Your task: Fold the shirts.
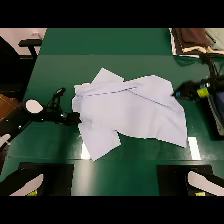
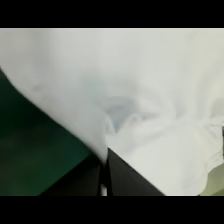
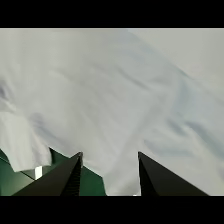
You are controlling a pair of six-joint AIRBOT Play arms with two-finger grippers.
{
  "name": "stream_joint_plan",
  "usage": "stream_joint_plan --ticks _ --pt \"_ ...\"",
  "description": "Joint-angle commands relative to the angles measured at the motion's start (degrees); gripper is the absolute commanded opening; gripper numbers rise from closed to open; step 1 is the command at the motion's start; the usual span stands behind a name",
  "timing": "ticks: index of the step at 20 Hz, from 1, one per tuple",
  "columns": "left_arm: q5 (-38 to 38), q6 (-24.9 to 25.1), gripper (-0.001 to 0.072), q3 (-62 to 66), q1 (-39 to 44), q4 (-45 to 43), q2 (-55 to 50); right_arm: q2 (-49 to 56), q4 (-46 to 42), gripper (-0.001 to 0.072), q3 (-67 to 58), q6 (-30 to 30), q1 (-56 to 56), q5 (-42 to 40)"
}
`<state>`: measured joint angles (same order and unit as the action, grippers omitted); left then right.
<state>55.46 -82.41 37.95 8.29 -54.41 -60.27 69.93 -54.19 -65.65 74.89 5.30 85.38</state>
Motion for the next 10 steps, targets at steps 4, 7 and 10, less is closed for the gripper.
stream_joint_plan --ticks 4,7,10 --pt "2.4 0.4 0.0025 6.0 0.2 -2.3 1.4 -9.2 -17.5 0.0560 23.0 0.9 20.4 0.3" --pt "2.4 0.4 0.0025 6.0 0.2 -2.4 1.3 -9.7 -17.8 0.0550 29.6 0.9 29.5 0.3" --pt "1.8 0.4 0.0025 6.0 0.2 -2.1 1.3 -7.3 -17.4 0.0546 33.0 0.9 30.6 -1.7"
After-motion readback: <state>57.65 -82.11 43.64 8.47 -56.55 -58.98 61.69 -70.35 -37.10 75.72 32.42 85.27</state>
